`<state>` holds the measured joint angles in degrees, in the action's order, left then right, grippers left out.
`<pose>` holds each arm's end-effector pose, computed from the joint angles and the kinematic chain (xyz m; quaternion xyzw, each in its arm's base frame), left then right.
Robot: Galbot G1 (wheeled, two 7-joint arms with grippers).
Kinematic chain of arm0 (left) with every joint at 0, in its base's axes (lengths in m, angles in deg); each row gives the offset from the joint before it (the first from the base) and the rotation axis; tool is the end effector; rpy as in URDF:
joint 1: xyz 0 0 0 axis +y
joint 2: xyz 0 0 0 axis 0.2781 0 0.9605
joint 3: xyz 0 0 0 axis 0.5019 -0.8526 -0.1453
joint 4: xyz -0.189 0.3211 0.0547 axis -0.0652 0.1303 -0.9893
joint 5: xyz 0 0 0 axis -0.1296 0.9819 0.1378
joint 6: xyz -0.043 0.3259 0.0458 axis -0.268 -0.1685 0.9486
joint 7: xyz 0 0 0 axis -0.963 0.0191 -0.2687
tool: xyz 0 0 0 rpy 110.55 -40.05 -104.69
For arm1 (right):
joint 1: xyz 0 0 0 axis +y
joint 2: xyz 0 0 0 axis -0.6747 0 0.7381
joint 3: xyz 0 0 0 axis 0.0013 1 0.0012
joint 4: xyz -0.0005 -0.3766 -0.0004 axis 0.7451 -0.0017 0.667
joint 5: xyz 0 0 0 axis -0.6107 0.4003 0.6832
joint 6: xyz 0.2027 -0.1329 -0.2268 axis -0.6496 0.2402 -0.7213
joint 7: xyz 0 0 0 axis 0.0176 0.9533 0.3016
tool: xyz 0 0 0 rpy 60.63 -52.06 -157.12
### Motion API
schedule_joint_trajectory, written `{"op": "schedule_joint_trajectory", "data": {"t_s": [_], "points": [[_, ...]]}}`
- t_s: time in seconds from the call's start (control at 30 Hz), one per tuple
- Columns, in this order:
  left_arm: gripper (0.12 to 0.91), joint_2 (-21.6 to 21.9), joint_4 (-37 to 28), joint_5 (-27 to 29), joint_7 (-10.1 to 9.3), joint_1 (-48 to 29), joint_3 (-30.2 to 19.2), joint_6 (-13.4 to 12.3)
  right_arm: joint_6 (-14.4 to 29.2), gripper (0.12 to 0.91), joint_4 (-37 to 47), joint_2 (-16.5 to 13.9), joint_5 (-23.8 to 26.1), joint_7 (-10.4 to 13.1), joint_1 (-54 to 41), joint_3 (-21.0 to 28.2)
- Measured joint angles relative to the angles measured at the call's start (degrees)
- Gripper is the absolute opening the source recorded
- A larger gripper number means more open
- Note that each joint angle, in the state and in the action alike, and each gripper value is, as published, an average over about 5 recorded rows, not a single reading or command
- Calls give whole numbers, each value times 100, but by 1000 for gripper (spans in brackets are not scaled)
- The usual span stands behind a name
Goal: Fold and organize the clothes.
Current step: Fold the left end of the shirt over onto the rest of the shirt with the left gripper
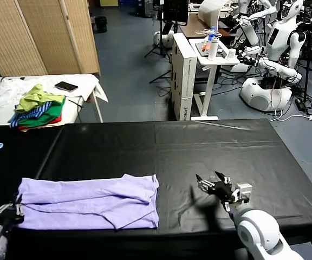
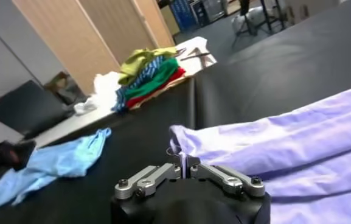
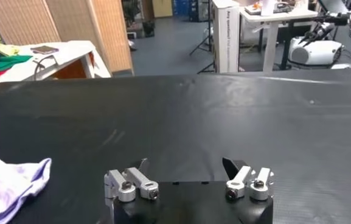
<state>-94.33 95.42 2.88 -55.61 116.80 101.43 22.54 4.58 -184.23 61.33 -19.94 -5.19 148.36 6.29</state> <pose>0.0991 0.2140 -0.2800 0.1086 -0.9594 -0.1701 0.1970 0.2223 -0.0758 -0.2831 0.1013 -0.9685 -0.0249 0.2263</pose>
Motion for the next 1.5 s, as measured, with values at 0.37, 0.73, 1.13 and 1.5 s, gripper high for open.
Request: {"op": "schedule_joint_trajectory", "data": {"t_s": [0.37, 0.73, 1.13, 1.5], "points": [[182, -627, 1230, -1321, -625, -362, -1410, 736, 46, 907, -34, 106, 157, -6, 276, -247], [182, -1005, 1771, -2308, -1122, -678, -2890, 996, 56, 907, -40, 204, 280, -7, 342, -249], [182, -1296, 1702, -2237, -1129, -839, -3494, 1013, 46, 907, -23, 256, 333, -8, 322, -155], [182, -1545, 1422, -2021, -1101, -934, -3696, 988, 37, 907, 17, 262, 388, -25, 297, -83]]}}
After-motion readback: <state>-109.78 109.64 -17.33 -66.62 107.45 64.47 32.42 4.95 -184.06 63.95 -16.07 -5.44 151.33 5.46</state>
